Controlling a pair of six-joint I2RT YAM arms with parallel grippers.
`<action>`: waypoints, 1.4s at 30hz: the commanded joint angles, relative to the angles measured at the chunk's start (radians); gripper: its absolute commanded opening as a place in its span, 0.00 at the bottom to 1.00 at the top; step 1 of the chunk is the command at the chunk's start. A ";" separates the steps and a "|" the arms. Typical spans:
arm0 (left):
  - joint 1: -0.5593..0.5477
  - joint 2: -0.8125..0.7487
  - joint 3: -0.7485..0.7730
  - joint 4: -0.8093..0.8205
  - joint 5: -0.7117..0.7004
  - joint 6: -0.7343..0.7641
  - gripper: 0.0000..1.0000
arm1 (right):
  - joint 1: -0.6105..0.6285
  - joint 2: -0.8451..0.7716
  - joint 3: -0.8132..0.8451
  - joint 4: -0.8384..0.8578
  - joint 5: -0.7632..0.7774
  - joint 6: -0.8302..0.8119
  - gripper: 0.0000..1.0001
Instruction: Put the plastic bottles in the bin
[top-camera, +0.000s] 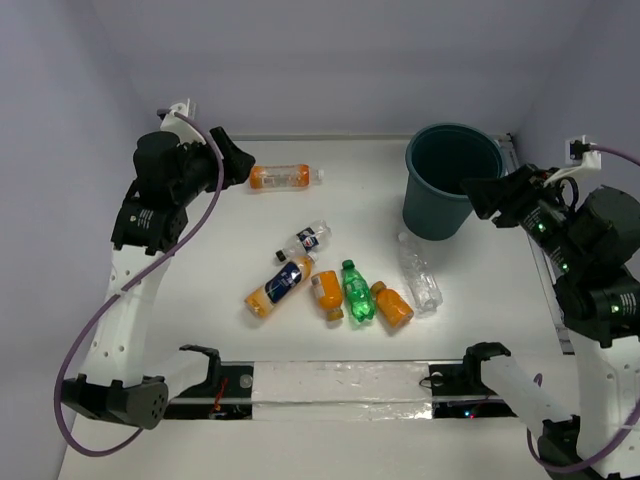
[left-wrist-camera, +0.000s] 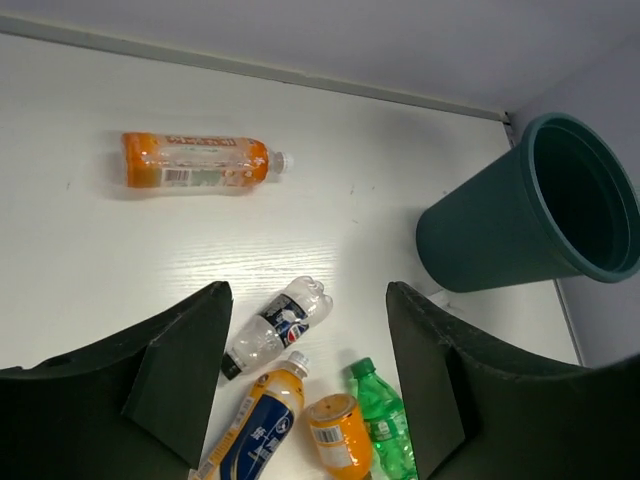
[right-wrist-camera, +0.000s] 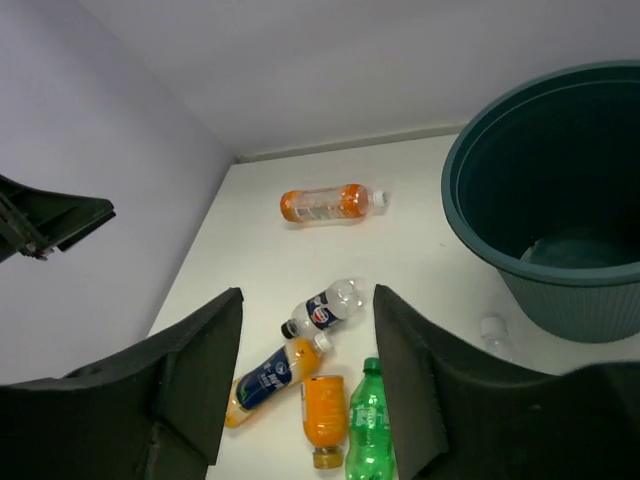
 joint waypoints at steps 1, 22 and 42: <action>-0.004 0.005 0.033 0.096 0.078 0.041 0.59 | -0.007 -0.028 0.002 0.015 0.028 -0.006 0.51; -0.097 0.597 0.210 0.216 -0.118 0.581 0.29 | 0.071 0.024 0.031 -0.005 0.074 -0.063 0.00; -0.159 1.078 0.586 0.161 -0.158 0.651 0.92 | 0.126 0.047 0.035 -0.060 0.117 -0.094 0.69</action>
